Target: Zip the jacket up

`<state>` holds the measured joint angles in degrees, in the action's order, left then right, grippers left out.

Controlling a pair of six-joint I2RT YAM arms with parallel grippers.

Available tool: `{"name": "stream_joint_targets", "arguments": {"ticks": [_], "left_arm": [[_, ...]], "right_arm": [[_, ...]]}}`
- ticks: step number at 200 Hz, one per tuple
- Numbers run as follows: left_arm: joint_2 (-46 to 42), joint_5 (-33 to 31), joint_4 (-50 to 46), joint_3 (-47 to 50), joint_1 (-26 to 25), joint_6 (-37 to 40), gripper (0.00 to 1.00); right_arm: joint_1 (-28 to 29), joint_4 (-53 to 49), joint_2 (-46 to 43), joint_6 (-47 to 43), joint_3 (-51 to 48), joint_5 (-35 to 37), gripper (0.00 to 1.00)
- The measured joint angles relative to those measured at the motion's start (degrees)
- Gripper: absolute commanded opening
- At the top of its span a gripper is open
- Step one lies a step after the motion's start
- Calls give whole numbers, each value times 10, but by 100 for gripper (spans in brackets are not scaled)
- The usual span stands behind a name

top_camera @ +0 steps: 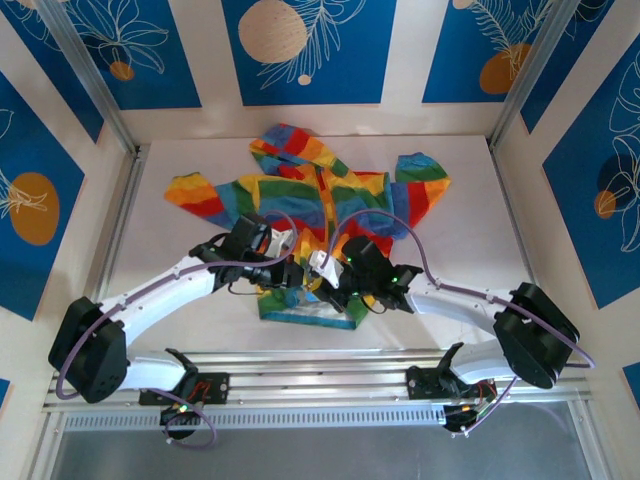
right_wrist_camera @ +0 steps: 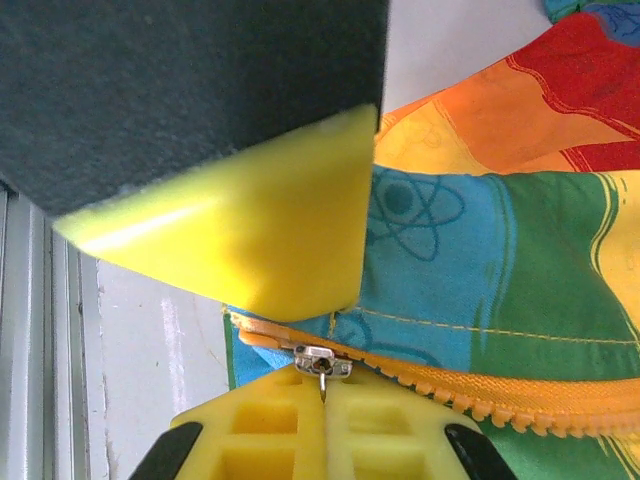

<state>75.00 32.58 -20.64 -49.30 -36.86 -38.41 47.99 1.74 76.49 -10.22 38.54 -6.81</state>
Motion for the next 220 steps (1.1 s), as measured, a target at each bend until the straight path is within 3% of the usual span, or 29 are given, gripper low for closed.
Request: {"name": "stream_joint_targets", "arguments": {"ticks": [56,89,147,191,202,220], "left_arm": [[-2,-2,-4,2,0,7,0],[-6,-2,10,13,1,7,24],[-44,-7,73,71,1,-24,37],[-47,-15,122,114,1,-48,37],[-47,-17,131,118,1,-51,32],[-47,-21,141,119,1,-52,15]], "right_arm": [[0,-13,5,21,8,-2,0],[0,-19,17,38,16,-7,0],[0,-28,40,64,23,-10,0],[0,-26,40,80,28,-17,0],[0,-26,41,84,29,-19,0],[-1,-27,41,89,32,-22,0]]}}
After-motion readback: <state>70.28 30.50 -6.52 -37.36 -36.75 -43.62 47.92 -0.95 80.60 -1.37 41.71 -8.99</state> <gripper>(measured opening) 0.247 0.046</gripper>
